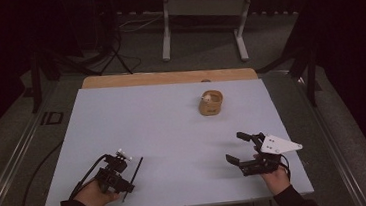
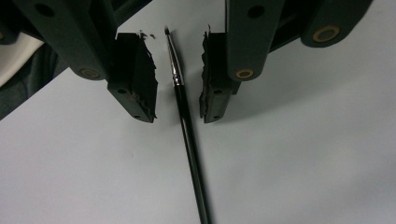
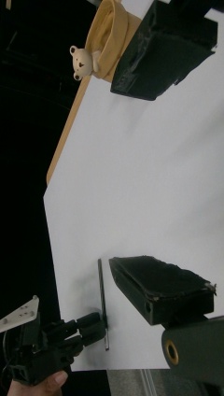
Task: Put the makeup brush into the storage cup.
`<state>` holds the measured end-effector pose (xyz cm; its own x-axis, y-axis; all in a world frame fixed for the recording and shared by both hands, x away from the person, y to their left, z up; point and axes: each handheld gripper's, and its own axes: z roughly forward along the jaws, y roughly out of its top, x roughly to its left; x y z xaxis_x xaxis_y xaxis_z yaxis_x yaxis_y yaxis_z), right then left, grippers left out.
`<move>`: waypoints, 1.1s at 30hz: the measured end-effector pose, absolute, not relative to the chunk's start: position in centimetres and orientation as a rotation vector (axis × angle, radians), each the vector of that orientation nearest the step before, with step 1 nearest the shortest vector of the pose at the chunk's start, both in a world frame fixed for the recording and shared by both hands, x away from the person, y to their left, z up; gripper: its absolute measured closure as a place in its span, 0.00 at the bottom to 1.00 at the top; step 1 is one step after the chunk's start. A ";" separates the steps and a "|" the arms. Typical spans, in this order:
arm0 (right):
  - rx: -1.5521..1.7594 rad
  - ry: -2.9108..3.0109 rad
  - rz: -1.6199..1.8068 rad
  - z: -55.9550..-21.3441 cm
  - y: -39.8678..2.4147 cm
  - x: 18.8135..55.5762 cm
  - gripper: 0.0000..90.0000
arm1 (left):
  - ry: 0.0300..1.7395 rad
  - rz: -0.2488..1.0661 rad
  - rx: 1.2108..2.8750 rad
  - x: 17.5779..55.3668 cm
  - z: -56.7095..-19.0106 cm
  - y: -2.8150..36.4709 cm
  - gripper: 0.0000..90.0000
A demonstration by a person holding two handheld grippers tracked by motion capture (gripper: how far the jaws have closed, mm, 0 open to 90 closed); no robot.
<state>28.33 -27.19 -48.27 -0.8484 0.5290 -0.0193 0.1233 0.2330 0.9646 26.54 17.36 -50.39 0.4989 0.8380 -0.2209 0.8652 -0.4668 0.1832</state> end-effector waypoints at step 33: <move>0.618 2.166 1.638 -48.3 -27.3 28.3 0.15 | 1.288 -0.066 2.509 26.8 -48.0 17.7 0.95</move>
<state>28.33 -27.28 -48.26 -0.8417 0.5396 -0.0192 0.1286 0.2349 0.9635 26.83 17.71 -48.05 0.5925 0.7841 -0.1845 0.7989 -0.5426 0.2597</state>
